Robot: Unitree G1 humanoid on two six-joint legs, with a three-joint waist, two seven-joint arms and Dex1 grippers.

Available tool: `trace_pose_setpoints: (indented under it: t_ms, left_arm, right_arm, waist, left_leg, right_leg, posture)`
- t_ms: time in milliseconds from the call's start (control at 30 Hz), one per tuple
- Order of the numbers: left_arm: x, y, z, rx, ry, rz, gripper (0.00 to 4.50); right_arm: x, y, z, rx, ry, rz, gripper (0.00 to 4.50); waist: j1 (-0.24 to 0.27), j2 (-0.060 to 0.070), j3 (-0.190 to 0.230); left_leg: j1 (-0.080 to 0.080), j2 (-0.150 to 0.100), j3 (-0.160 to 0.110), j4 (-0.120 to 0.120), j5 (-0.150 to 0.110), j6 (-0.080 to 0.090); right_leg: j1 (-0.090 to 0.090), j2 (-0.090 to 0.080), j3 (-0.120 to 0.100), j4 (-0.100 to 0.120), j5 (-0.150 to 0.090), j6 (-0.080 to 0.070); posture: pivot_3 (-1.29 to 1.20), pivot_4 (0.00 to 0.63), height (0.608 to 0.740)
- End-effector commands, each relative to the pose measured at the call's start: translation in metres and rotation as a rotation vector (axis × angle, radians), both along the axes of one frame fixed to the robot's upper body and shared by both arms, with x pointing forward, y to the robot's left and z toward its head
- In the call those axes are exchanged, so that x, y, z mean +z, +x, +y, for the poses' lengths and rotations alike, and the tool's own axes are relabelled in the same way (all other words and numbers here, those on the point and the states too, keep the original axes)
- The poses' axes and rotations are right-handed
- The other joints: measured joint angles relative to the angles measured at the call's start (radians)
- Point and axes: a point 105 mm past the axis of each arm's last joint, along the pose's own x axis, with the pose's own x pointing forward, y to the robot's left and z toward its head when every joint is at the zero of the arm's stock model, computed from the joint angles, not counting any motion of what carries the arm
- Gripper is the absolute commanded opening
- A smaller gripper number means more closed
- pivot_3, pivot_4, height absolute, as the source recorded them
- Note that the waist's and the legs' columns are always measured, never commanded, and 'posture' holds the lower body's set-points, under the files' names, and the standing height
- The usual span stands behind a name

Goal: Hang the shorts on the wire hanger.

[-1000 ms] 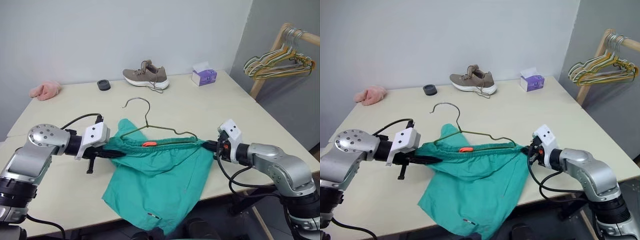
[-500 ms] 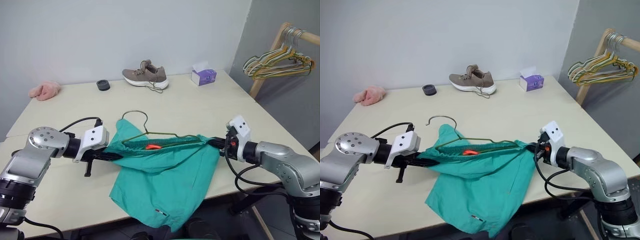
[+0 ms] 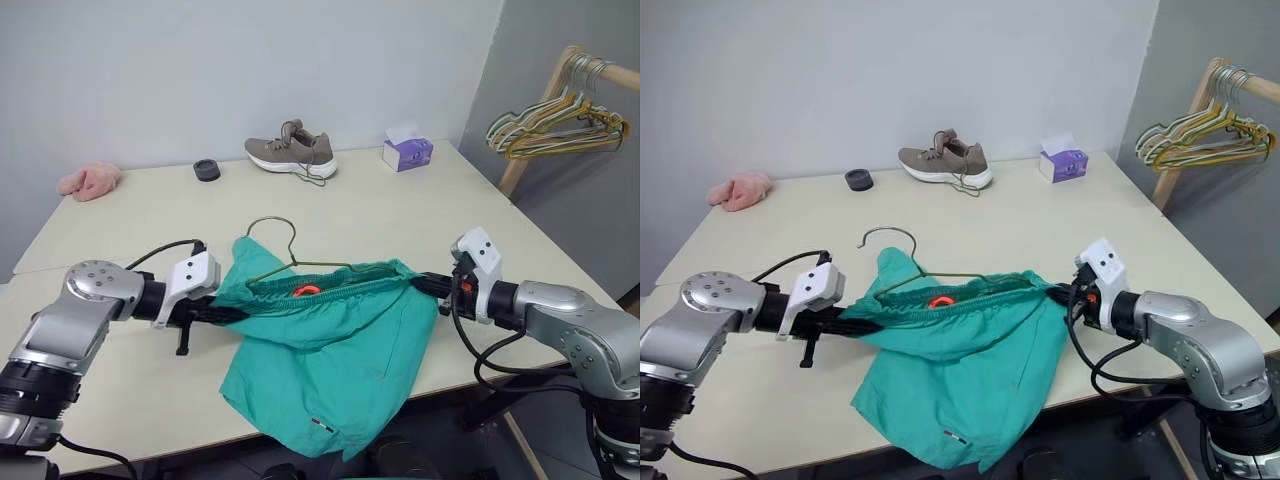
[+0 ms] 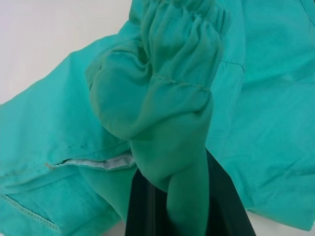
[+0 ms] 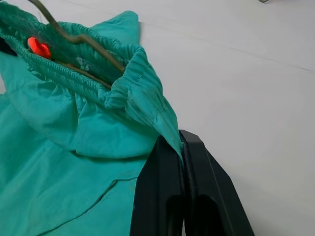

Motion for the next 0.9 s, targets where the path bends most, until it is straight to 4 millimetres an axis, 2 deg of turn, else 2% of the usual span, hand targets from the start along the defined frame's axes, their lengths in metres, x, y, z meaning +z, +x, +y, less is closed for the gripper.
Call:
trace_pose_setpoints:
  t_ms: [33, 233, 433, 567, 700, 833, 900]
  left_arm:
    - [0.005, -0.001, 0.007, 0.005, 0.038, -0.022, 0.00]
    - [0.002, -0.003, 0.016, 0.003, 0.092, -0.021, 0.00]
    - [-0.001, 0.001, 0.003, -0.020, 0.081, -0.039, 0.00]
    - [-0.002, 0.004, -0.006, -0.046, 0.073, -0.046, 0.00]
    - [-0.003, 0.006, -0.011, -0.060, 0.072, -0.055, 0.00]
    - [-0.003, 0.006, -0.017, -0.070, 0.055, -0.059, 0.00]
    - [-0.003, 0.005, -0.021, -0.079, 0.045, -0.058, 0.00]
  right_arm:
    - [0.030, 0.005, 0.002, 0.008, -0.007, -0.116, 0.03]
    - [0.038, 0.010, 0.001, 0.022, -0.040, -0.156, 0.03]
    - [0.045, -0.006, 0.039, 0.256, -0.138, -0.236, 0.03]
    - [0.045, -0.006, 0.058, 0.320, -0.179, -0.287, 0.03]
    - [0.042, -0.010, 0.069, 0.391, -0.212, -0.305, 0.03]
    - [0.036, -0.014, 0.070, 0.431, -0.240, -0.295, 0.03]
    - [0.034, -0.013, 0.067, 0.427, -0.260, -0.302, 0.46]
  waist:
    - [-0.002, 0.000, 0.000]
    - [-0.001, 0.000, 0.000]
    - [-0.001, 0.001, 0.000]
    - [-0.002, 0.000, 0.000]
    - [-0.002, 0.000, 0.000]
    - [-0.001, 0.000, 0.000]
    - [-0.001, 0.000, 0.000]
  left_leg:
    - [0.000, 0.000, 0.000, 0.000, 0.000, 0.000]
    - [0.000, 0.000, 0.000, 0.000, 0.000, 0.000]
    - [0.000, 0.000, 0.000, 0.000, 0.000, 0.000]
    - [0.000, 0.000, 0.000, 0.000, 0.000, 0.000]
    - [0.000, 0.000, 0.000, 0.000, 0.000, 0.000]
    - [-0.001, 0.000, 0.000, -0.001, 0.000, 0.000]
    - [-0.001, 0.000, 0.000, -0.001, 0.000, 0.000]
  right_leg:
    - [0.000, 0.000, 0.000, 0.000, 0.000, 0.000]
    - [0.000, 0.000, 0.000, 0.000, 0.000, 0.000]
    - [-0.001, 0.000, 0.000, 0.000, 0.000, 0.000]
    - [-0.001, 0.000, 0.000, 0.000, 0.000, 0.000]
    - [-0.001, 0.000, 0.000, 0.000, 0.000, 0.000]
    - [-0.001, -0.001, 0.000, 0.000, 0.000, 0.000]
    - [-0.001, -0.001, -0.001, 0.000, 0.000, 0.000]
  posture:
    - [-0.21, 0.000, 0.740]
    - [-0.21, 0.000, 0.740]
    - [-0.22, 0.000, 0.740]
    - [-0.22, 0.000, 0.740]
    - [-0.22, 0.000, 0.740]
    - [-0.22, 0.000, 0.740]
    - [-0.22, 0.000, 0.740]
